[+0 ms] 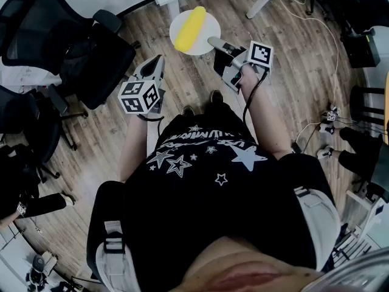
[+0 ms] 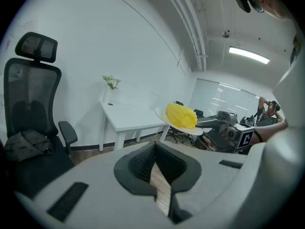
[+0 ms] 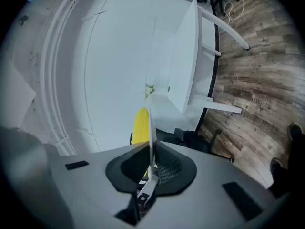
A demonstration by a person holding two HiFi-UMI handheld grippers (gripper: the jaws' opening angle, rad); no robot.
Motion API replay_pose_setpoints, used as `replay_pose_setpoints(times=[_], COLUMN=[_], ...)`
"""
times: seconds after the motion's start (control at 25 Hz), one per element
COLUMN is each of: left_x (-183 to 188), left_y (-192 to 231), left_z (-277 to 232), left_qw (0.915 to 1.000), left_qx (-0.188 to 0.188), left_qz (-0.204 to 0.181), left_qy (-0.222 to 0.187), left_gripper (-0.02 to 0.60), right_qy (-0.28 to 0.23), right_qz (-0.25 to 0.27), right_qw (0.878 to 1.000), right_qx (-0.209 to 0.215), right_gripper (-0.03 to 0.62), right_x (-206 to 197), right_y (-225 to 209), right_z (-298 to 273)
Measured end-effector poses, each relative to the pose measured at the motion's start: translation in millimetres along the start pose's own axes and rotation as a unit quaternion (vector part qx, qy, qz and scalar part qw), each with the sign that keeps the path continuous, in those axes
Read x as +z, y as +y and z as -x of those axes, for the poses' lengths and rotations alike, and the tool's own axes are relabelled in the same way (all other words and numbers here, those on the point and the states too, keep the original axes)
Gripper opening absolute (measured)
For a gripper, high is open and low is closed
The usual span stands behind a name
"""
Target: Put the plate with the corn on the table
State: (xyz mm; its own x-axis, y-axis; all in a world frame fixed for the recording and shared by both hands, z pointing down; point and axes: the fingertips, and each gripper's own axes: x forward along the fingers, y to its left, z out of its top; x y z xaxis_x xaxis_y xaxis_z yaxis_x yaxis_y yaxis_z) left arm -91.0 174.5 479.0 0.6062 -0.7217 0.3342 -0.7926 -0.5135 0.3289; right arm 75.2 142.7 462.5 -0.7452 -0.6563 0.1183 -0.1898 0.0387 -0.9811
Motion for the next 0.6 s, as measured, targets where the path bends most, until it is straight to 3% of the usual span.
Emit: replay_pose_setpoints(times=[0.2,0.6], left_x=[-5,-1], left_y=[-6,-12], left_z=[4,2], left_qw=[0.9999,0.9999], left_qx=[0.001,-0.006], left_qz=[0.016,0.012], left_qy=[0.004,0.000], left_gripper=[0.006,0.006], right_qy=[0.000,-0.004], right_qz=[-0.005,-0.009], right_qw=[1.000,1.000], right_qx=[-0.002,0.009], right_gripper=[0.023,0.023], right_x=[-5,-6], right_y=[3,6], right_z=[5,5])
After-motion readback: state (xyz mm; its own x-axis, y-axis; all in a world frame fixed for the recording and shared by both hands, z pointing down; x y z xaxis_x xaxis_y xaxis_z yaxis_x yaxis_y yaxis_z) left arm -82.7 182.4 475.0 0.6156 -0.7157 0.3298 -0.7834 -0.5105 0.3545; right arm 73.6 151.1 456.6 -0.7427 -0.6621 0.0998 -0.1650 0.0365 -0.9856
